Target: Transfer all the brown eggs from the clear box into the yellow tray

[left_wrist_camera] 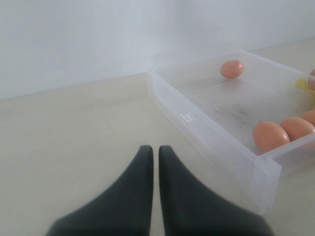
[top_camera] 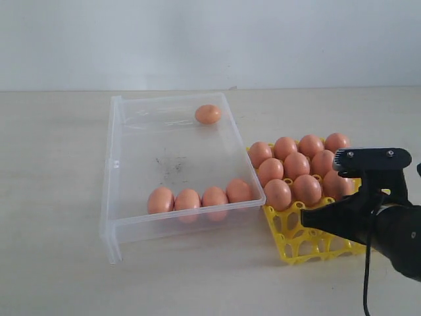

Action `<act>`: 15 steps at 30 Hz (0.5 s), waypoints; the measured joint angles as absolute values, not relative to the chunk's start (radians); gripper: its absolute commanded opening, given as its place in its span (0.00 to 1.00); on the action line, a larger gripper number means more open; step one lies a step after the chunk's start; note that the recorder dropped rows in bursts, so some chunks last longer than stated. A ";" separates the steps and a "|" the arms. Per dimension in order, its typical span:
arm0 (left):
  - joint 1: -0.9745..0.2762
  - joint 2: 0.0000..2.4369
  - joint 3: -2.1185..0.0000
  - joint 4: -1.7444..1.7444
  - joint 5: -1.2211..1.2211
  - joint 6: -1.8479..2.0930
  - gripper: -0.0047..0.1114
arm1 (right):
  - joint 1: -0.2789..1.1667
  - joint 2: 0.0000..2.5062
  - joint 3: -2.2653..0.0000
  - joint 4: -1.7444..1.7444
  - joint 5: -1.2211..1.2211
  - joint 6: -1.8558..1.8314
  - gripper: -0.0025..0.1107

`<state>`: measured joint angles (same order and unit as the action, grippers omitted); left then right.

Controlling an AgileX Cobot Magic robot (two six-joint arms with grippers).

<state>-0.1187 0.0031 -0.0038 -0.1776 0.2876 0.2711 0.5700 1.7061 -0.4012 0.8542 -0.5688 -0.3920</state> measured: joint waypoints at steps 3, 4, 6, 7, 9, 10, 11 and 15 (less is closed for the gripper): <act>-0.119 0.003 -0.004 -0.178 0.288 0.271 0.07 | 0.620 1.658 -0.374 0.827 -0.610 -0.398 0.03; -0.119 0.003 -0.004 -0.178 0.288 0.271 0.07 | 0.650 1.627 -0.363 0.822 -0.643 -0.400 0.03; -0.119 0.003 -0.004 -0.178 0.288 0.271 0.07 | 0.722 1.548 -0.334 0.813 -0.757 -0.408 0.03; -0.119 0.003 -0.004 -0.178 0.288 0.271 0.07 | 0.755 1.513 -0.317 0.813 -0.824 -0.413 0.03; -0.119 0.003 -0.004 -0.178 0.288 0.271 0.07 | 0.846 1.429 -0.281 0.806 -0.962 -0.422 0.03; -0.119 0.003 -0.004 -0.178 0.288 0.271 0.07 | 0.885 1.397 -0.266 0.803 -1.015 -0.424 0.03; -0.119 0.003 -0.004 -0.178 0.288 0.271 0.07 | 0.944 1.356 -0.242 0.801 -1.090 -0.428 0.03; -0.119 0.003 -0.004 -0.178 0.288 0.271 0.07 | 1.142 1.270 -0.160 0.768 -1.198 -0.433 0.03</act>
<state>-0.1187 0.0031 -0.0038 -0.1776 0.2876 0.2711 1.1419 1.2705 -0.1600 0.7684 -1.1981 -0.4328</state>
